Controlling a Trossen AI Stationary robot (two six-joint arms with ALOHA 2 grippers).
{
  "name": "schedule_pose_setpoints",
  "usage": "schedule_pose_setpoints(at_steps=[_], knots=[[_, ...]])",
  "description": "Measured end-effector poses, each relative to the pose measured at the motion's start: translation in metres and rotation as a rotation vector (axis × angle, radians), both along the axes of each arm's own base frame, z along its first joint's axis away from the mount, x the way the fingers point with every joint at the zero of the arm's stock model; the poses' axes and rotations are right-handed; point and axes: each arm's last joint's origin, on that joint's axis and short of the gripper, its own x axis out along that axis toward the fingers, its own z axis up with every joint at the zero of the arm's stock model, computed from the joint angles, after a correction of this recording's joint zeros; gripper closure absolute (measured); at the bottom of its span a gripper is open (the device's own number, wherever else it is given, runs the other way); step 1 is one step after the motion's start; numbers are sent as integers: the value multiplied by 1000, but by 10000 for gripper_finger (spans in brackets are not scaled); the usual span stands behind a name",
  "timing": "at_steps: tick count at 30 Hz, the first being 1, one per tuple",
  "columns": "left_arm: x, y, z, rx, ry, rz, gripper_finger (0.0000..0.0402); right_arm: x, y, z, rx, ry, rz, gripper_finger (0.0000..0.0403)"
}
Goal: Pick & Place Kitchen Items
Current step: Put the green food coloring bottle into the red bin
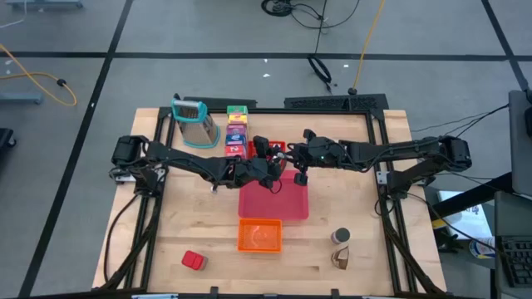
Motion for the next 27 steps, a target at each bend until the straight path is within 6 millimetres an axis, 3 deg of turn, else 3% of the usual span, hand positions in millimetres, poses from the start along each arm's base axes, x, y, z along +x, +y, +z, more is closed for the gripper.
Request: schedule_pose_setpoints(at_steps=[14,27], knots=[[1,0,-1,50,30,3,228,1,-1,-2,16,2,-11,363],[0,0,-4,37,55,-34,359,2,0,-6,23,24,-14,363]])
